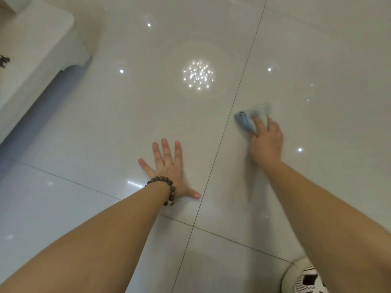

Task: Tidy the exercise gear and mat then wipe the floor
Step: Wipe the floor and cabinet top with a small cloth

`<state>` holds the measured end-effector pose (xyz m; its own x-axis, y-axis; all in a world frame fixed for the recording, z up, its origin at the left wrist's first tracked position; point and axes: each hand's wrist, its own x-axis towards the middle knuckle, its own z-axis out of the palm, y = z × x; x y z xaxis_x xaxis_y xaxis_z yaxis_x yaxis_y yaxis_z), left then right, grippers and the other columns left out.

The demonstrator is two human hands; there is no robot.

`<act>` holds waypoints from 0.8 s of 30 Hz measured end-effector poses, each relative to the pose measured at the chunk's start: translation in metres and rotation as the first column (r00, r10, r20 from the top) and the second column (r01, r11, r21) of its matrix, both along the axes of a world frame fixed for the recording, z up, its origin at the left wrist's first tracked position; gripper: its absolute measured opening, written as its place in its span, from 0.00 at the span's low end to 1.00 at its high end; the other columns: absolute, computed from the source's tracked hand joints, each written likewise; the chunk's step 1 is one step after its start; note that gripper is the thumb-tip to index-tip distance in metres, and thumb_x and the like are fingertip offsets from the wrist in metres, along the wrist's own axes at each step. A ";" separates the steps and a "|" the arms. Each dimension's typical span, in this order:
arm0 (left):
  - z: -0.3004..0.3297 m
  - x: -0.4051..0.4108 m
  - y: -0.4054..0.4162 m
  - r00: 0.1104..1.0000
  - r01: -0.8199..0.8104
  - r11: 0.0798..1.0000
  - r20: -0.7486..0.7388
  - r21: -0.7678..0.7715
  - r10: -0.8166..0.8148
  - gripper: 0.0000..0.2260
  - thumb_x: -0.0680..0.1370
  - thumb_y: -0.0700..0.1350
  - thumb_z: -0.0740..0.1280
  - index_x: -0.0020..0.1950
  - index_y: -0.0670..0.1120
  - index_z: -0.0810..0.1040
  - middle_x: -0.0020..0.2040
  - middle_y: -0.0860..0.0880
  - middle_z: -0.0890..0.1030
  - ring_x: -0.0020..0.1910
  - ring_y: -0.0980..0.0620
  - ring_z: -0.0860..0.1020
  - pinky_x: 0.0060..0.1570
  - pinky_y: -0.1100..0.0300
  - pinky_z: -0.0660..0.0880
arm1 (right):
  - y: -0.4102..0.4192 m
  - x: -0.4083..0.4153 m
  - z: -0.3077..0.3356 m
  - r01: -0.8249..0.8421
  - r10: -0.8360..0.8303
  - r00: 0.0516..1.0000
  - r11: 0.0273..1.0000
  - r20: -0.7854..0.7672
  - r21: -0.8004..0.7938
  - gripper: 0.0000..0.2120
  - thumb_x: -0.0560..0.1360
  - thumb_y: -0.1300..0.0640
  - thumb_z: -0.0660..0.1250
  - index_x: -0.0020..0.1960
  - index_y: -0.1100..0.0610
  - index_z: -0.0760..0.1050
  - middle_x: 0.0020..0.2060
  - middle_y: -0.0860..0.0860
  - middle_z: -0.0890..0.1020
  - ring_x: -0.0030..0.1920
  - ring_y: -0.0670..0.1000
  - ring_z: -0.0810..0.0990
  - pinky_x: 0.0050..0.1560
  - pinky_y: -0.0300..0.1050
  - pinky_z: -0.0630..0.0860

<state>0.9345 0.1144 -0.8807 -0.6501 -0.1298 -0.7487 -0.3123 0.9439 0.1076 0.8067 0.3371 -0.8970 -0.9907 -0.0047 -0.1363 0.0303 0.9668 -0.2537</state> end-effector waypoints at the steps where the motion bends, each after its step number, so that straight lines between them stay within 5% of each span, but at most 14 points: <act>1: 0.000 0.000 0.000 1.000 0.001 1.000 -0.002 0.002 -0.001 0.71 0.54 0.76 0.70 0.67 0.49 0.16 0.65 0.42 0.16 0.65 0.37 0.19 0.60 0.25 0.32 | -0.022 0.018 0.001 0.085 -0.085 0.996 0.996 0.018 0.000 0.25 0.76 0.54 0.55 0.73 0.50 0.64 0.75 0.58 0.60 0.74 0.63 0.57 0.73 0.59 0.54; 3: 0.000 0.001 0.000 1.000 -0.002 1.000 -0.013 0.007 0.002 0.71 0.55 0.75 0.71 0.67 0.49 0.17 0.65 0.42 0.16 0.65 0.37 0.19 0.60 0.25 0.33 | -0.063 0.068 -0.005 -0.216 0.215 0.976 0.976 -0.045 -0.003 0.24 0.75 0.58 0.57 0.71 0.48 0.68 0.73 0.57 0.65 0.72 0.64 0.61 0.72 0.62 0.57; 6: 0.002 0.002 0.000 1.000 -0.007 1.000 -0.016 0.012 0.007 0.70 0.55 0.75 0.71 0.68 0.49 0.18 0.66 0.42 0.17 0.65 0.37 0.19 0.62 0.25 0.34 | -0.042 0.089 -0.014 -0.694 0.698 0.707 0.716 -0.111 0.082 0.24 0.72 0.56 0.55 0.66 0.49 0.73 0.66 0.58 0.74 0.65 0.65 0.73 0.64 0.64 0.67; 7: 0.001 0.002 0.000 1.000 0.000 1.000 -0.016 0.008 0.000 0.71 0.54 0.75 0.71 0.68 0.49 0.18 0.66 0.42 0.17 0.66 0.37 0.19 0.62 0.25 0.34 | -0.021 0.062 -0.015 -0.686 0.695 0.711 0.719 -0.104 0.115 0.25 0.71 0.57 0.55 0.67 0.50 0.72 0.66 0.59 0.74 0.63 0.65 0.74 0.63 0.62 0.69; 8: 0.001 0.001 0.000 1.000 0.004 1.000 -0.010 0.003 -0.004 0.71 0.54 0.75 0.71 0.68 0.49 0.17 0.66 0.42 0.17 0.66 0.37 0.19 0.62 0.25 0.34 | -0.007 0.035 -0.009 -0.561 0.568 0.817 0.823 -0.098 0.096 0.26 0.71 0.58 0.56 0.68 0.51 0.71 0.66 0.61 0.73 0.63 0.66 0.73 0.64 0.60 0.68; 9: 0.002 0.001 0.000 1.000 0.002 1.000 -0.002 0.002 -0.002 0.71 0.54 0.76 0.70 0.67 0.49 0.17 0.66 0.42 0.17 0.66 0.37 0.20 0.62 0.25 0.34 | -0.003 0.015 -0.003 -0.354 0.355 0.932 0.935 -0.078 0.026 0.26 0.72 0.60 0.57 0.70 0.52 0.69 0.68 0.61 0.70 0.66 0.66 0.69 0.68 0.57 0.65; 11: 0.002 0.000 0.001 1.000 0.001 1.000 -0.002 0.002 -0.001 0.71 0.54 0.76 0.70 0.67 0.50 0.17 0.66 0.42 0.17 0.66 0.37 0.20 0.62 0.25 0.35 | -0.032 0.019 -0.001 -0.061 0.061 0.998 0.998 0.017 -0.001 0.27 0.74 0.63 0.58 0.71 0.50 0.67 0.72 0.60 0.65 0.70 0.65 0.63 0.71 0.57 0.58; 13: -0.001 0.002 0.001 1.000 0.001 1.000 -0.021 -0.003 -0.001 0.70 0.55 0.76 0.70 0.67 0.50 0.17 0.66 0.42 0.17 0.66 0.37 0.20 0.63 0.25 0.35 | -0.067 0.062 -0.012 -0.284 0.285 0.957 0.958 -0.045 0.022 0.25 0.72 0.62 0.56 0.69 0.51 0.71 0.69 0.60 0.70 0.68 0.66 0.67 0.68 0.62 0.63; 16: -0.002 0.003 0.001 0.999 0.003 1.000 -0.041 -0.009 -0.003 0.70 0.54 0.76 0.70 0.68 0.49 0.18 0.67 0.42 0.17 0.66 0.37 0.20 0.63 0.25 0.35 | -0.046 0.060 -0.012 -0.684 0.686 0.727 0.728 -0.038 0.050 0.25 0.73 0.60 0.54 0.67 0.49 0.73 0.68 0.58 0.72 0.66 0.65 0.70 0.66 0.61 0.65; 20: -0.004 0.002 0.000 0.999 0.004 1.000 -0.035 -0.012 -0.004 0.71 0.54 0.76 0.70 0.67 0.50 0.17 0.67 0.42 0.17 0.66 0.37 0.20 0.63 0.25 0.35 | -0.042 0.011 0.000 -0.255 0.255 0.967 0.967 0.019 -0.019 0.25 0.74 0.61 0.52 0.70 0.50 0.70 0.69 0.59 0.69 0.69 0.65 0.65 0.70 0.57 0.61; 24: -0.005 0.002 -0.001 0.999 0.001 1.000 -0.037 -0.012 -0.002 0.70 0.55 0.76 0.70 0.68 0.50 0.17 0.67 0.42 0.17 0.66 0.37 0.20 0.63 0.24 0.36 | -0.058 0.110 -0.007 -0.554 0.555 0.832 0.831 0.005 -0.048 0.27 0.73 0.57 0.49 0.67 0.48 0.73 0.69 0.57 0.71 0.68 0.65 0.68 0.68 0.63 0.62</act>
<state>0.9368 0.1138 -0.8857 -0.6776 -0.1381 -0.7223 -0.3071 0.9456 0.1073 0.9167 0.2789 -0.9036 -0.8175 -0.5585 -0.1408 -0.5026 0.8111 -0.2992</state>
